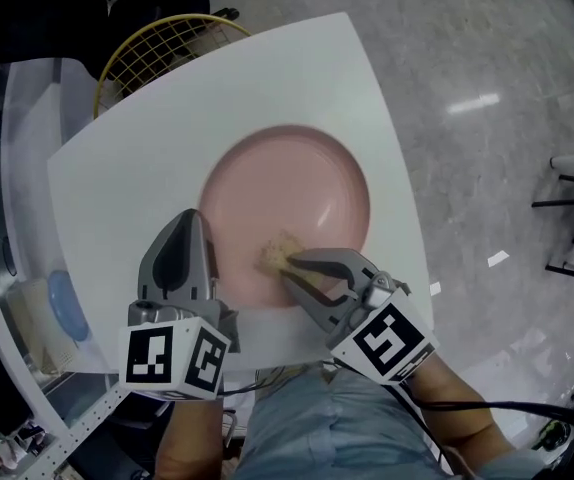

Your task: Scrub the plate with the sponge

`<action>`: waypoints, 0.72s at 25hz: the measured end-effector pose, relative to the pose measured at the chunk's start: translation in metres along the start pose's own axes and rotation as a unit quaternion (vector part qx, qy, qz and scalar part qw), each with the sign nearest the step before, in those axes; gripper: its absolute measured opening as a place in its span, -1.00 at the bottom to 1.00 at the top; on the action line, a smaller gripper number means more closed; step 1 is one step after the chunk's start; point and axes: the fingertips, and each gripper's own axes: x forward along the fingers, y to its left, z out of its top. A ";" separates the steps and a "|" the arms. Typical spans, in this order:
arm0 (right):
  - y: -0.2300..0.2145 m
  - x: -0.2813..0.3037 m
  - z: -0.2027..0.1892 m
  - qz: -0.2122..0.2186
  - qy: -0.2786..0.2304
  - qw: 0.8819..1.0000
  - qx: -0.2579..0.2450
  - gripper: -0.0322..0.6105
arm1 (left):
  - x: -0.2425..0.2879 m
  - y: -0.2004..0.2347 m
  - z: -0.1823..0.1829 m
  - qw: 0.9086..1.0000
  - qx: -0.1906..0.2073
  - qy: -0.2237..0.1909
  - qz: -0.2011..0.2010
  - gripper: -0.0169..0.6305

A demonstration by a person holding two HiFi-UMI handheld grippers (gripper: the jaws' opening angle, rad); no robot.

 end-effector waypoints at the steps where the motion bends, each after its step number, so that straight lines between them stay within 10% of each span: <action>1: -0.002 -0.003 -0.003 -0.005 0.001 1.000 0.002 -0.73 | -0.001 0.000 -0.001 1.000 0.001 0.000 0.000 -0.88; 18: -0.083 -0.030 -0.014 -0.129 0.011 0.991 0.027 -0.73 | -0.005 -0.005 -0.005 1.000 0.006 0.004 -0.013 -0.88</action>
